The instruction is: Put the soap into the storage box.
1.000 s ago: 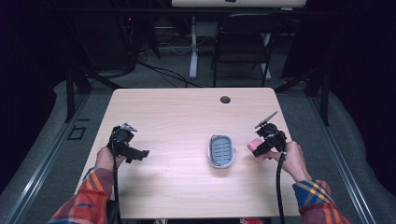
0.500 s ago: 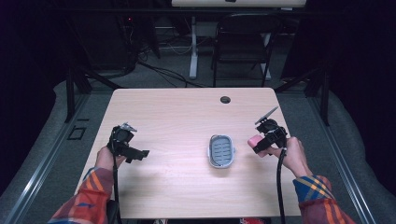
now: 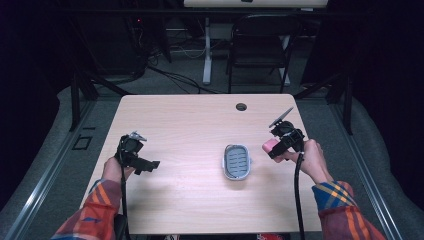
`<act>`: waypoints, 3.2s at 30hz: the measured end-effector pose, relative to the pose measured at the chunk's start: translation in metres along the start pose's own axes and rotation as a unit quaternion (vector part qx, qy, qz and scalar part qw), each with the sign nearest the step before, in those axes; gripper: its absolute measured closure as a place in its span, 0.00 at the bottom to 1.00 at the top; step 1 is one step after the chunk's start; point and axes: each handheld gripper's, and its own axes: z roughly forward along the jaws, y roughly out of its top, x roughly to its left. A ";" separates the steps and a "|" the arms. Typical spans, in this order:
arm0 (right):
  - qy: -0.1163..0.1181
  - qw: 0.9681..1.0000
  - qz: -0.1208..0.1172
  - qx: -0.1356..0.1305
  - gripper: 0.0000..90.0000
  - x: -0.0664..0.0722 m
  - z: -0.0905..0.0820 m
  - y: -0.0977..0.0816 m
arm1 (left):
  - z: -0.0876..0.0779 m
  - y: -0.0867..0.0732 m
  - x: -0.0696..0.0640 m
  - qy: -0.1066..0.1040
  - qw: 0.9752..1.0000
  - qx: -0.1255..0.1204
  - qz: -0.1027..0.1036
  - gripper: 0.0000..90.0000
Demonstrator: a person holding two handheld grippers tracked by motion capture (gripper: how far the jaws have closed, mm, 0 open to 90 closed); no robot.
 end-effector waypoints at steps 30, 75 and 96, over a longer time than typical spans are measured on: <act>0.000 0.999 -0.052 0.003 0.41 0.030 -0.015 0.038 | 0.003 0.002 0.000 -0.001 1.000 0.001 0.005 0.00; 0.009 0.996 -0.084 0.036 0.41 0.060 0.011 0.066 | 0.002 0.003 -0.004 0.001 1.000 0.003 0.011 0.00; -0.004 0.993 -0.094 0.077 0.41 0.079 0.035 0.076 | 0.002 0.003 -0.004 0.002 1.000 0.004 0.011 0.00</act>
